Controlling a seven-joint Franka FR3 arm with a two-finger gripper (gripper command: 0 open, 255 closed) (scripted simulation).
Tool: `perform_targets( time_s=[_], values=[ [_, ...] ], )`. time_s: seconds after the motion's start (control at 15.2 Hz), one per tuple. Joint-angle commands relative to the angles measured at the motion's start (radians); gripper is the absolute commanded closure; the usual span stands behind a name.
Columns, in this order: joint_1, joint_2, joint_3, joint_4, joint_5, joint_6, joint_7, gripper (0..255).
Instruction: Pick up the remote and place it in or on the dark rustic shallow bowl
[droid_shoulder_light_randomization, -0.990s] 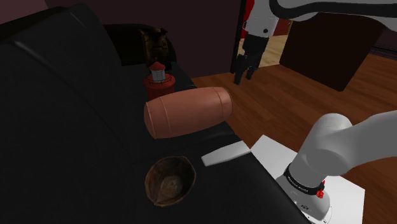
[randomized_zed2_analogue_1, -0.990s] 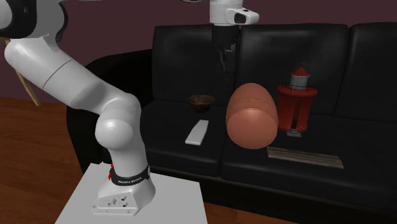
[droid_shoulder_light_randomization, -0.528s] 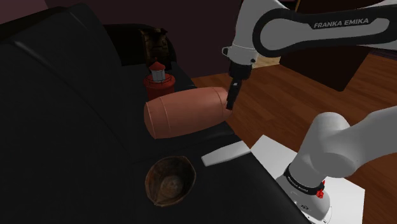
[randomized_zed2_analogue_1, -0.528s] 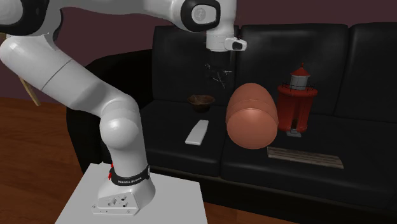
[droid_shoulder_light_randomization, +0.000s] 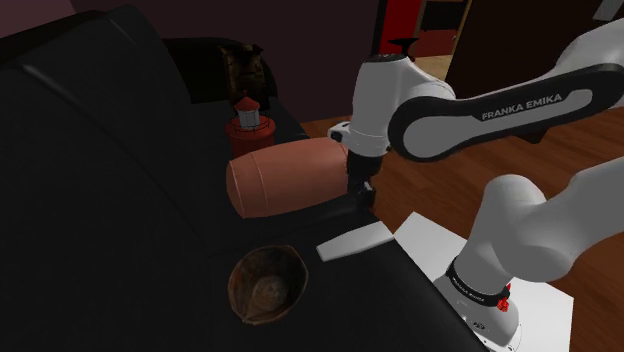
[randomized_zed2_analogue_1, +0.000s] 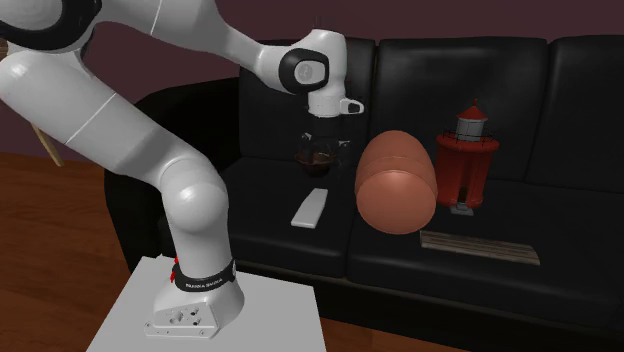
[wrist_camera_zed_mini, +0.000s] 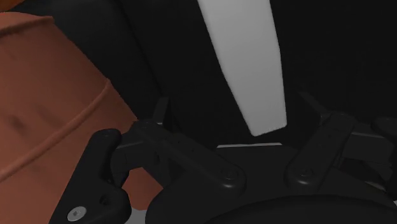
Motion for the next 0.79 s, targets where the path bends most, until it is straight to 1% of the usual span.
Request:
perform_targets(
  time_s=[0.0, 0.2, 0.26, 0.73],
  values=[
    [0.038, 0.008, 0.009, -0.055, -0.011, 0.060, -0.069, 0],
    [0.097, 0.030, 0.028, -0.132, -0.026, 0.152, -0.158, 0],
    [0.109, 0.036, 0.032, -0.148, -0.029, 0.173, -0.177, 0],
    [0.106, 0.115, 0.036, -0.202, -0.030, 0.306, -0.175, 0]
  ],
)
